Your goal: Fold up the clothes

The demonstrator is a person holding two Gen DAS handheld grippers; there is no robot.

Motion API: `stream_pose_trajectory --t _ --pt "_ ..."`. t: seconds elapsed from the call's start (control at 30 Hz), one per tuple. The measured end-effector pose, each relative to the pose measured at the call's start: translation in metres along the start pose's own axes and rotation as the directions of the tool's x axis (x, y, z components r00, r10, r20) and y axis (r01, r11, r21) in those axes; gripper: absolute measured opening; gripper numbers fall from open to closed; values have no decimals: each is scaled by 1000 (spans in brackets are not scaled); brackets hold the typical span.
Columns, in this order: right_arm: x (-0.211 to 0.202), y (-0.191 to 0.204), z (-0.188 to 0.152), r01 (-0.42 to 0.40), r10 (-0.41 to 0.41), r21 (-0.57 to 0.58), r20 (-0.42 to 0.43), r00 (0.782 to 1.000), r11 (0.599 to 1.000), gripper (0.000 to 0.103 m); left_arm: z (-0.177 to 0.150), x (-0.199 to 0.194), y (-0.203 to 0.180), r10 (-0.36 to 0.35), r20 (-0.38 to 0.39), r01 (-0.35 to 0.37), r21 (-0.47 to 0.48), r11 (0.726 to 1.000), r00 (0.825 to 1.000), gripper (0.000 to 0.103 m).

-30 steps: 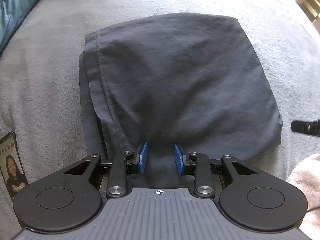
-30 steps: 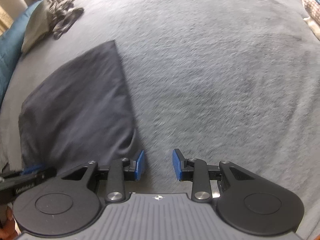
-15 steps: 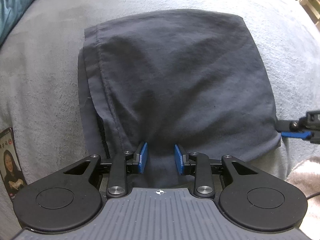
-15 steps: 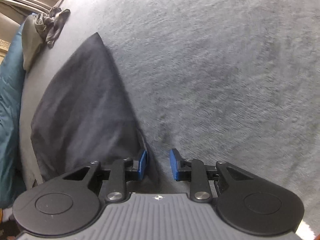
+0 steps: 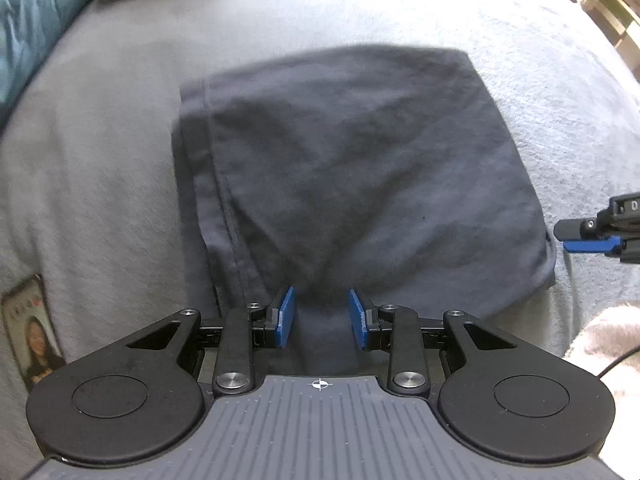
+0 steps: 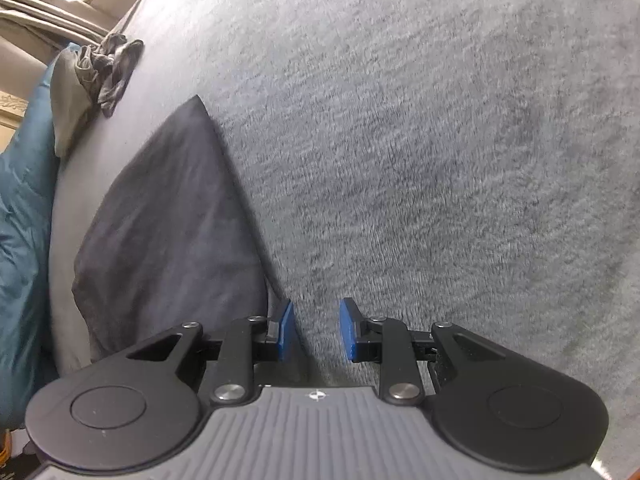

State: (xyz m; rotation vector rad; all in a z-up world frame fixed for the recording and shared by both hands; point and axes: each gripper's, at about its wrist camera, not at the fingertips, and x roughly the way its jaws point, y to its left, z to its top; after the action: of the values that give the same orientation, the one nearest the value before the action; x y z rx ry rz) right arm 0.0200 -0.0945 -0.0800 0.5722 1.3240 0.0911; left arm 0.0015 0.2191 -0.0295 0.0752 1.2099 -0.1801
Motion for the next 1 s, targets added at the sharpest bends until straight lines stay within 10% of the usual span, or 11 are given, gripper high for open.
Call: stream_pose_trajectory --t 0.2,0.4,0.67,1.0 --pt "-11 -12 0 -39 40 -4 41 998 999 27 17 -33 -9 -86 94 88 -12 996 992 33" --pt "-16 -28 -3 -71 69 30 66 995 997 28 64 -8 -72 -196 22 195 52 979 980 35" --pt "-18 -47 -4 -90 86 75 52 995 993 28 110 46 -143 -96 -70 100 69 993 993 35" --pt "-5 -67 7 -152 151 110 23 988 982 29 94 69 -153 -49 -88 58 97 994 995 30"
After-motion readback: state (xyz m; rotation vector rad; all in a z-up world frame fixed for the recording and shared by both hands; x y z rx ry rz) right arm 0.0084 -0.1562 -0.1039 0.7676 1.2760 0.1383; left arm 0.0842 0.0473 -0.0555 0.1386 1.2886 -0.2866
